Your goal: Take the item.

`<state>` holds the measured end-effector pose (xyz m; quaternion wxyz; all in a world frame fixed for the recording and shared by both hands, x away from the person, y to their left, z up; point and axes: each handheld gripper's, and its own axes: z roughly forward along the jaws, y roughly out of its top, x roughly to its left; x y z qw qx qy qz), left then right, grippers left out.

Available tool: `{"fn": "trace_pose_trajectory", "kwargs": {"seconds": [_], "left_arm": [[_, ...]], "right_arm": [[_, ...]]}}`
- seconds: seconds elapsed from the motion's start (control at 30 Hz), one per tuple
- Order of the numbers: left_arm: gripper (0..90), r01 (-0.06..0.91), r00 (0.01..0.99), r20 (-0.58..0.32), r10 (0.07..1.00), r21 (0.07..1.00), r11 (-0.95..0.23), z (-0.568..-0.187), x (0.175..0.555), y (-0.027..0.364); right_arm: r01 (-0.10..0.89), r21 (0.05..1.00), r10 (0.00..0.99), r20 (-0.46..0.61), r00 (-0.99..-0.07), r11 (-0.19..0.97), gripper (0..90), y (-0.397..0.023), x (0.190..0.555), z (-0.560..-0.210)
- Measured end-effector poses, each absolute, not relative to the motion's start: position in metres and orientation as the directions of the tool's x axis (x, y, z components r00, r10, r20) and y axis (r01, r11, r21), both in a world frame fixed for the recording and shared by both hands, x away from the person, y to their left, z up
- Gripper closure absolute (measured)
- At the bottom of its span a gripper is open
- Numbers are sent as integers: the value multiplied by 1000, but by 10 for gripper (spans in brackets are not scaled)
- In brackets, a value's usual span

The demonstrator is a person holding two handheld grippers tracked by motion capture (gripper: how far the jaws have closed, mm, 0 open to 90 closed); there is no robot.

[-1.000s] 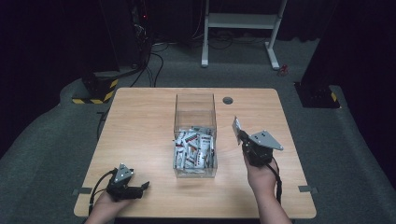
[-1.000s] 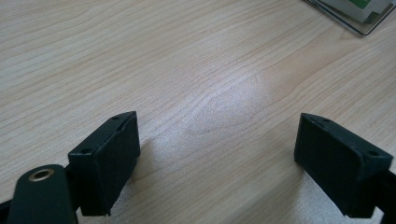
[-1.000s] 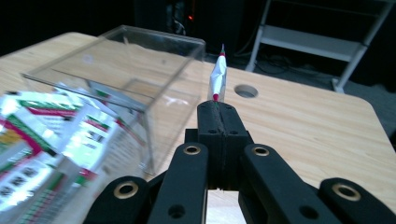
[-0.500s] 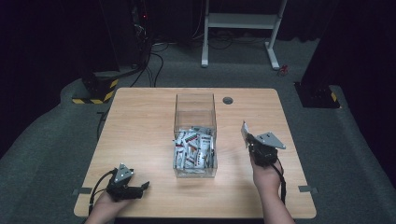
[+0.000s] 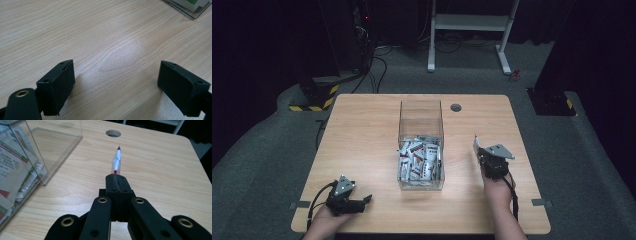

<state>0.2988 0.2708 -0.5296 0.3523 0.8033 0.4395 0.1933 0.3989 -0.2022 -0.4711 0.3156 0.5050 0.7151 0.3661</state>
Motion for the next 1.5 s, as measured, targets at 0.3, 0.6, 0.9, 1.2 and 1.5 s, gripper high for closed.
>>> {"fn": "trace_pose_trajectory", "kwargs": {"seconds": [0.3, 0.6, 0.9, 1.2, 1.5], "left_arm": [[145, 569, 539, 1, 843, 736, -365, -530, 299, 271], [145, 569, 539, 2, 842, 737, -365, -530, 299, 271], [145, 569, 539, 1, 842, 737, -365, -530, 299, 271], [145, 569, 541, 2, 841, 736, -367, -530, 299, 271], [145, 569, 541, 2, 841, 736, -368, -530, 299, 271]], "right_arm": [[511, 836, 955, -46, -294, 198, 900, -204, 404, -478], [527, 830, 960, -34, -276, 181, 898, -206, 405, -486], [551, 819, 976, -45, -215, 160, 658, -219, 409, -485], [532, 835, 974, -20, -226, 140, 493, -221, 404, -477], [510, 850, 972, -7, -235, 129, 179, -217, 404, -472]]}}
